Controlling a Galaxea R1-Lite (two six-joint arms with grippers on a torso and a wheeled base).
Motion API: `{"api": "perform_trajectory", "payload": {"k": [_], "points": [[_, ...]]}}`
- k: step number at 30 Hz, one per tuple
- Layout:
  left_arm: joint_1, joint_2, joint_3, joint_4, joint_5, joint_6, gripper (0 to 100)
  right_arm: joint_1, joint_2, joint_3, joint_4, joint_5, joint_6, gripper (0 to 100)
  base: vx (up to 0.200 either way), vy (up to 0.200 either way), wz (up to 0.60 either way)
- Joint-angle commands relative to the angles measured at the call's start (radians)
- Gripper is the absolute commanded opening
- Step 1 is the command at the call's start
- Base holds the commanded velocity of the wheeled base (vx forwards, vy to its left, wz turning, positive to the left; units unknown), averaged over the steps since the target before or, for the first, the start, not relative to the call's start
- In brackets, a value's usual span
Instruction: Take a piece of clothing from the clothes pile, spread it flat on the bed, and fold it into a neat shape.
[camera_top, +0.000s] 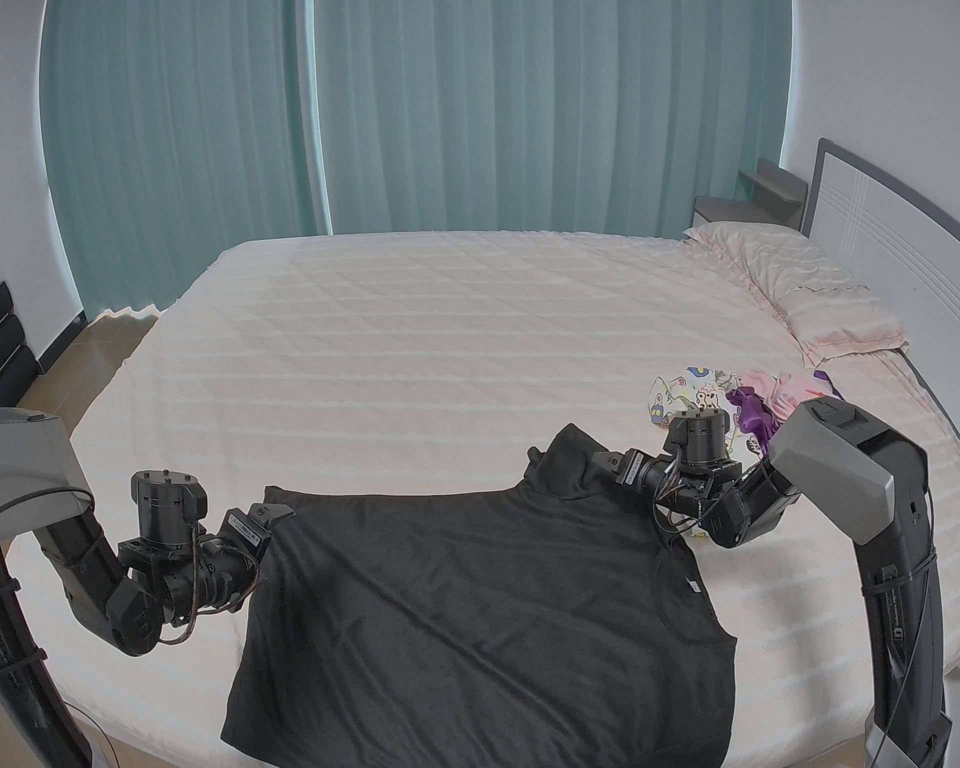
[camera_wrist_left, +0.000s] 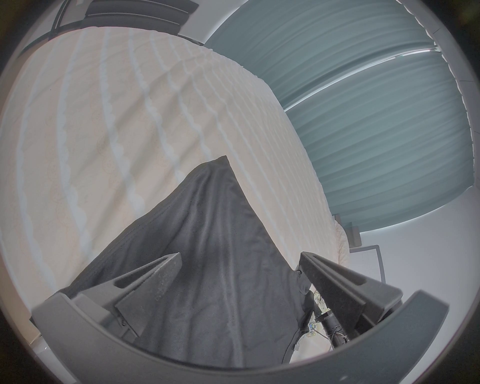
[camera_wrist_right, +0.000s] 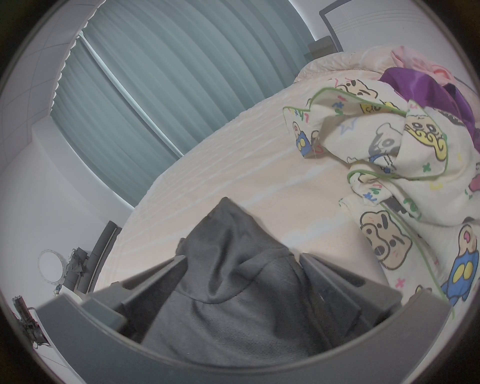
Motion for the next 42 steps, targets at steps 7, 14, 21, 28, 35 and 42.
{"api": "perform_trajectory", "payload": {"k": [7, 14, 21, 28, 35, 42], "points": [[0.000, 0.028, 0.000, -0.001, 0.008, 0.001, 100, -0.013, 0.040, -0.063, 0.095, -0.041, 0.000, 0, 0.000, 0.000, 0.00], [0.000, 0.028, 0.000, -0.001, 0.008, 0.003, 100, -0.036, -0.073, 0.121, 0.101, -0.050, -0.068, 0, 0.000, 0.000, 0.00], [0.001, 0.034, 0.000, -0.001, 0.010, 0.003, 100, -0.039, -0.119, 0.228, 0.090, -0.049, -0.132, 0, 0.000, 0.000, 0.00], [0.001, 0.036, -0.002, -0.001, 0.010, 0.003, 100, -0.034, -0.182, 0.305, 0.093, -0.030, -0.170, 0, 0.000, 0.000, 0.00], [0.001, 0.043, -0.002, -0.001, 0.010, 0.003, 100, -0.027, -0.167, 0.342, 0.092, -0.013, -0.218, 100, 0.000, 0.000, 0.00], [0.001, 0.050, -0.002, -0.001, 0.010, 0.003, 100, -0.051, -0.243, 0.324, 0.096, -0.004, -0.207, 100, 0.000, 0.000, 0.00]]}}
